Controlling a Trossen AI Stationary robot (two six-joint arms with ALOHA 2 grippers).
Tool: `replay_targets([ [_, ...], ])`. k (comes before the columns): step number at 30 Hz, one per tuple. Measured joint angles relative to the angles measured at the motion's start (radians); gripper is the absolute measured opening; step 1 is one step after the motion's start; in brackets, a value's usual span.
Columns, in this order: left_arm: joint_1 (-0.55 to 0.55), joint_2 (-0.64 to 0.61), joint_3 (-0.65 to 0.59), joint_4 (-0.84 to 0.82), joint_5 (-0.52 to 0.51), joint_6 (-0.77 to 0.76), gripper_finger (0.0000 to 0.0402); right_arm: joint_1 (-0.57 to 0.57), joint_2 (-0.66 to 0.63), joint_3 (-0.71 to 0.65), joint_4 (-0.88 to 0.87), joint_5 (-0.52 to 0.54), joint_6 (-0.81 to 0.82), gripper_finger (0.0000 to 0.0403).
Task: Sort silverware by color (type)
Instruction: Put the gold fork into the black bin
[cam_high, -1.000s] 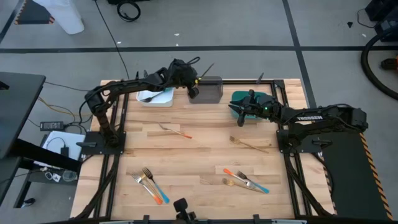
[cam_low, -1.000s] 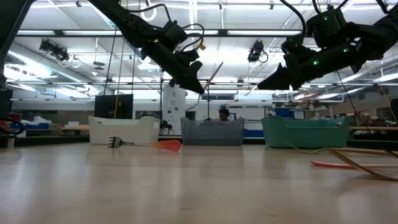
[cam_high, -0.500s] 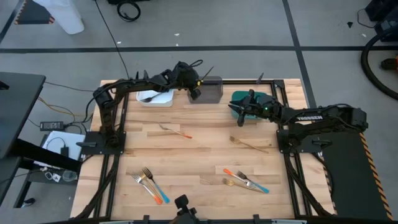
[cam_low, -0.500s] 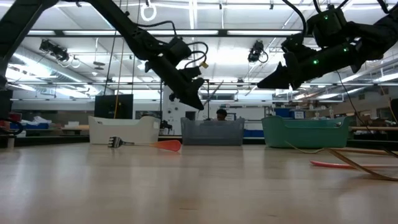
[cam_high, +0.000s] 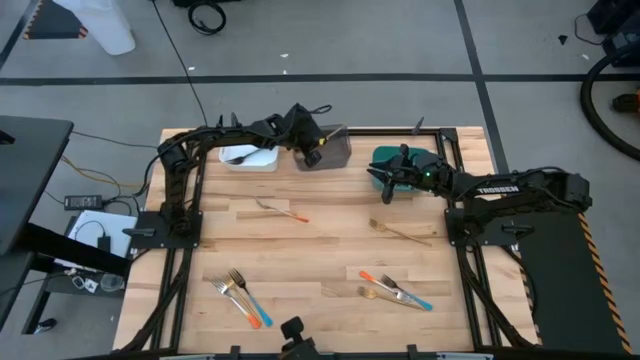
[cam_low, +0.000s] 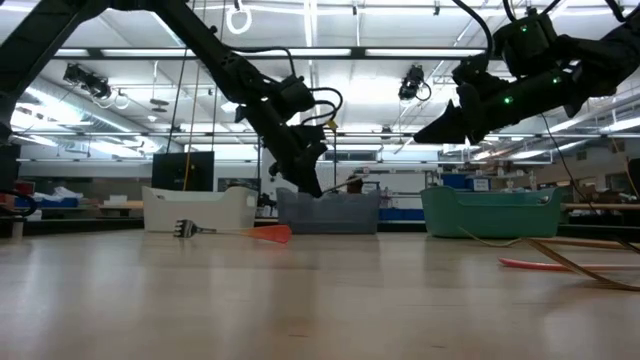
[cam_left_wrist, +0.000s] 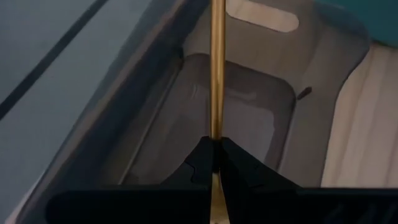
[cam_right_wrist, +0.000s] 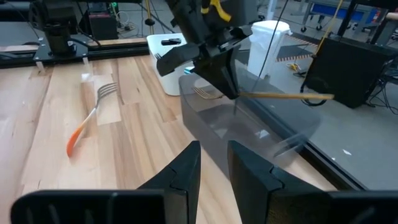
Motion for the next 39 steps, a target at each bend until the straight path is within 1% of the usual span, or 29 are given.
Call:
replay_targets([
  [4, -0.004, 0.0, 0.0, 0.03, 0.0, -0.004, 0.0023, 0.0, 0.0, 0.0, -0.001, 0.0, -0.001, 0.0091],
  [9, -0.004, -0.002, -0.001, 0.062, 0.013, -0.043, 0.0023, 0.0, 0.0, 0.0, -0.002, 0.0, -0.001, 0.0091],
  [16, -0.003, -0.002, -0.001, -0.024, 0.015, -0.059, 0.0023, 0.0, 0.0, 0.0, -0.006, 0.0, -0.004, 0.0091],
  [19, -0.003, -0.003, -0.001, -0.057, 0.015, -0.107, 0.0023, 0.0, 0.0, 0.0, -0.006, 0.0, -0.004, 0.0091],
  [21, -0.003, -0.003, -0.001, -0.074, 0.016, -0.113, 0.0023, 0.0, 0.0, 0.0, -0.008, 0.0, -0.011, 0.0091],
  [25, -0.003, -0.004, -0.001, -0.093, 0.015, -0.153, 0.0023, 0.0, 0.0, 0.0, -0.017, 0.0, -0.02, 0.009],
  [31, -0.006, -0.004, -0.001, -0.104, 0.015, -0.157, 0.0024, 0.0, 0.0, 0.0, -0.017, 0.0, -0.02, 0.0091],
  [35, -0.012, -0.004, -0.001, -0.105, 0.015, -0.157, 0.0032, 0.0, 0.0, 0.0, -0.017, 0.0, -0.02, 0.009],
  [39, -0.013, -0.004, -0.001, -0.107, 0.015, -0.163, 0.0049, 0.0, 0.0, 0.0, -0.017, 0.0, -0.02, 0.0091],
])
